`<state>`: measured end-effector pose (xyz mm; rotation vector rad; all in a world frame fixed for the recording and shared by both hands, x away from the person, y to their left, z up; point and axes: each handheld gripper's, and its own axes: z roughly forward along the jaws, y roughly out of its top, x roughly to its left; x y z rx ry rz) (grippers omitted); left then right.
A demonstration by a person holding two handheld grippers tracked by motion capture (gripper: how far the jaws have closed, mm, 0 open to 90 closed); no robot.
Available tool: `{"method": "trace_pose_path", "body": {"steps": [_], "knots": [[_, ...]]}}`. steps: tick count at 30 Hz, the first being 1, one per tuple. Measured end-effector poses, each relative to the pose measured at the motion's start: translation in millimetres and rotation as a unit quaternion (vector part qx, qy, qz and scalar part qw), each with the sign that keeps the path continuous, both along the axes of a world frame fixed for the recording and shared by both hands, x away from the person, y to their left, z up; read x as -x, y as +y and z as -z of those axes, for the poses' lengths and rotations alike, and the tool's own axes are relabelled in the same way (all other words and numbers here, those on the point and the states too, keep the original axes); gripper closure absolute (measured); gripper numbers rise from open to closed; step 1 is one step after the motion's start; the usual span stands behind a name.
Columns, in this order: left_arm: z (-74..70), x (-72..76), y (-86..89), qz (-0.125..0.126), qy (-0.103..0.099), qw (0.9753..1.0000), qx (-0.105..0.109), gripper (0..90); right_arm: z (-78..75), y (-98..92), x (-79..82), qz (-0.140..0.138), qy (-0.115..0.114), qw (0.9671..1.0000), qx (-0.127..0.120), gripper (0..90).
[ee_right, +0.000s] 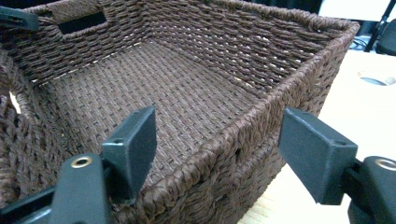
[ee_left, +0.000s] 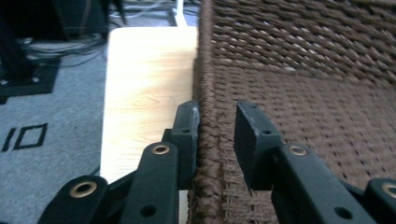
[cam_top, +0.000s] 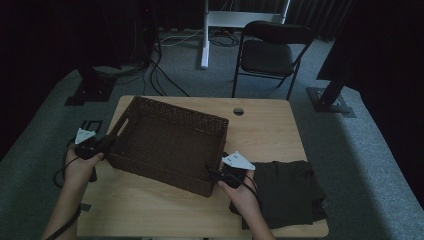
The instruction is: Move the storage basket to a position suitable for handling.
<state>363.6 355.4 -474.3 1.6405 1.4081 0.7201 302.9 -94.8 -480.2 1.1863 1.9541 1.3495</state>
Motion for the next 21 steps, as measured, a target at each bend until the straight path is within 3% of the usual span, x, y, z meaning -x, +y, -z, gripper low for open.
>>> {"method": "trace_pose_path", "body": {"steps": [3, 7, 11, 13, 15, 16, 21], "knots": [[0.2, 0.3, -1.6, -0.014, 0.006, 0.9998, 0.012, 73.3, -0.2, 2.2, 1.8, 0.012, 0.014, 0.9997, -0.014, 40.7], [-0.3, 3.0, -3.6, -0.010, 0.011, 0.9997, 0.018, 74.0, 0.8, 1.3, 2.2, 0.028, 0.020, 0.9991, -0.026, 46.1], [-0.3, 9.0, -6.9, -0.007, 0.011, 0.9998, 0.014, 76.4, 1.1, -0.9, 1.9, 0.047, 0.009, 0.9987, -0.020, 51.3], [0.8, 12.7, -7.0, -0.008, 0.010, 0.9995, 0.029, 77.1, 1.0, -2.4, 0.5, 0.052, 0.006, 0.9985, -0.016, 53.6], [1.5, 15.2, -6.9, -0.006, 0.008, 0.9995, 0.030, 77.5, 0.0, -3.2, -1.0, 0.055, 0.011, 0.9983, -0.013, 54.9], [2.4, 18.6, -6.8, -0.008, 0.009, 0.9989, 0.046, 77.5, -0.4, -3.6, -2.0, 0.056, 0.011, 0.9983, -0.011, 55.6], [2.5, 25.7, -9.8, -0.011, 0.010, 0.9989, 0.045, 80.1, -1.7, -6.5, -7.2, 0.062, 0.016, 0.9980, -0.003, 58.7]]}}
